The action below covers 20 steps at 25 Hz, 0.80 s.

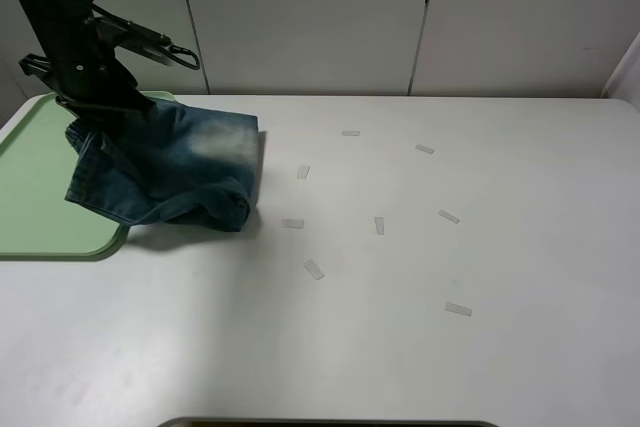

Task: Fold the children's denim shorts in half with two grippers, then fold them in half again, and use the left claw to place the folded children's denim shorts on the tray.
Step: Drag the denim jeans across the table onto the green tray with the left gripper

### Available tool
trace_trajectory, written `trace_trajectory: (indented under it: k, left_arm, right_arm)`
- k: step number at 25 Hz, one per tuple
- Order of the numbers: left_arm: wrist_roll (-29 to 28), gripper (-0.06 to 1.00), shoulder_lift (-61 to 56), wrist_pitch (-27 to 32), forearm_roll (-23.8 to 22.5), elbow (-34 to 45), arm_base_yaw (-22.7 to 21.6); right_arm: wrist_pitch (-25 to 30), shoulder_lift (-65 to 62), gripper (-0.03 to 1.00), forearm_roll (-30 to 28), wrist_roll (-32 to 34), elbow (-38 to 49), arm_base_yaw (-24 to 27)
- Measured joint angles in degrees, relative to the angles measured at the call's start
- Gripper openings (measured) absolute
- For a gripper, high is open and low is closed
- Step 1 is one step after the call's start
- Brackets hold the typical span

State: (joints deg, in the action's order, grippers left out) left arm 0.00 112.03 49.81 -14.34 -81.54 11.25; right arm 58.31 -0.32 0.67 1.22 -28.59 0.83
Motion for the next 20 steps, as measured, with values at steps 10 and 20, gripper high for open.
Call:
trace_trajectory:
  k: [10, 20]
  left_arm:
    - [3.5, 0.22, 0.0, -1.9, -5.8, 0.0, -7.0]
    - [12.6, 0.22, 0.0, -6.1, -6.3, 0.0, -13.1]
  right_arm:
    - [0.0, 0.0, 0.69, 0.0, 0.0, 0.0, 0.0]
    - [0.0, 0.0, 0.69, 0.0, 0.0, 0.0, 0.0]
